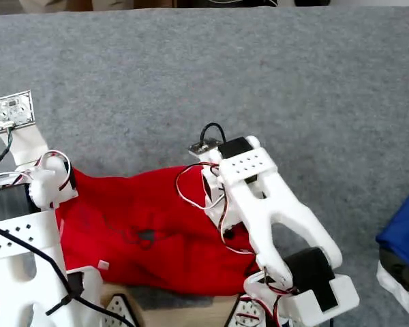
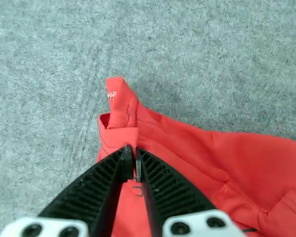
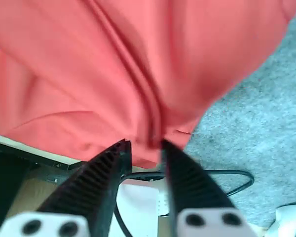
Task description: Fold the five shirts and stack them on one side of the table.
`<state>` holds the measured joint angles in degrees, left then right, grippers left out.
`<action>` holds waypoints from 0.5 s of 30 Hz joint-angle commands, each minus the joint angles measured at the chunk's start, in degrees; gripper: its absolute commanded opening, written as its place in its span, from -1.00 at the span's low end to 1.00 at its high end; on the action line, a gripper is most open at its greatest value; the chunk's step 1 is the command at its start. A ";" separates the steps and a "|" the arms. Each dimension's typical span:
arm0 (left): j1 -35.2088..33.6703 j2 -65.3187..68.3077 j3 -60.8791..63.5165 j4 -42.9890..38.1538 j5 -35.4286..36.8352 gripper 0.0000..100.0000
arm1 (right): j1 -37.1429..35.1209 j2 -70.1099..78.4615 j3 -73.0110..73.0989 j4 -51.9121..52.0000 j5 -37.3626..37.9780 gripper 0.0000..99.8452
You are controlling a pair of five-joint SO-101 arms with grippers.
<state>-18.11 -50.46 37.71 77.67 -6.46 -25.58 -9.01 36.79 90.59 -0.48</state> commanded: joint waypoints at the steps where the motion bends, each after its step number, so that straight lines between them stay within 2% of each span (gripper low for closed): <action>1: -0.62 -0.40 -2.46 0.00 -0.35 -0.96 | -0.66 -3.03 -1.45 0.18 2.99 -0.69; 11: -0.53 -0.04 -2.46 -0.18 -0.35 -0.96 | -0.66 -2.59 -3.56 -0.35 3.08 -0.91; 15: -0.53 -0.04 -2.46 -0.26 -0.35 -0.96 | -0.57 -2.51 -3.21 -0.35 3.08 -0.92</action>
<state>-18.11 -50.46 37.71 77.67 -6.46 -25.58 -9.01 35.38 90.59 2.24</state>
